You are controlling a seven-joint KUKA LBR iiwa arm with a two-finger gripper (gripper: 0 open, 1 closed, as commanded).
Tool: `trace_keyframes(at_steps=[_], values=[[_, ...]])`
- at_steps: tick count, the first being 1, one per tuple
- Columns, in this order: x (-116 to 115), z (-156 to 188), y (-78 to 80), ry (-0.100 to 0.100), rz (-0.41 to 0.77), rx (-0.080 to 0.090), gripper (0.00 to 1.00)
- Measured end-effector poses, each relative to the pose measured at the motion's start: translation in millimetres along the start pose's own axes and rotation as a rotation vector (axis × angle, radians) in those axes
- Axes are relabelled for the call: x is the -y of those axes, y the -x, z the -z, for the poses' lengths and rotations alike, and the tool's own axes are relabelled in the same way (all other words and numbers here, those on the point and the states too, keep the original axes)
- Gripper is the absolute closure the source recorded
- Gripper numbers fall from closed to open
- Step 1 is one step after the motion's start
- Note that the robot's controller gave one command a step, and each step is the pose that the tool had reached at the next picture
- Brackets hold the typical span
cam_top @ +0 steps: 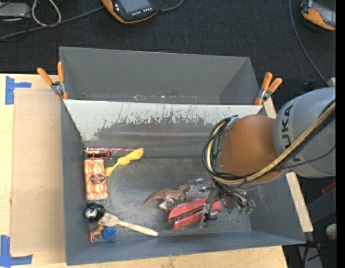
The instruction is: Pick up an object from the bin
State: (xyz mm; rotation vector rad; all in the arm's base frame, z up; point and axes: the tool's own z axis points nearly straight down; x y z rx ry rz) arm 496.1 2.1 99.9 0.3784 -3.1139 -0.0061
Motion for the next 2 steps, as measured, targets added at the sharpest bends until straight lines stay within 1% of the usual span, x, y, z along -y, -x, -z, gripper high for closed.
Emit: trace_keyframes(at_steps=[2], values=[[0.0, 0.0, 0.0, 0.000, 0.000, 0.000, 1.00]])
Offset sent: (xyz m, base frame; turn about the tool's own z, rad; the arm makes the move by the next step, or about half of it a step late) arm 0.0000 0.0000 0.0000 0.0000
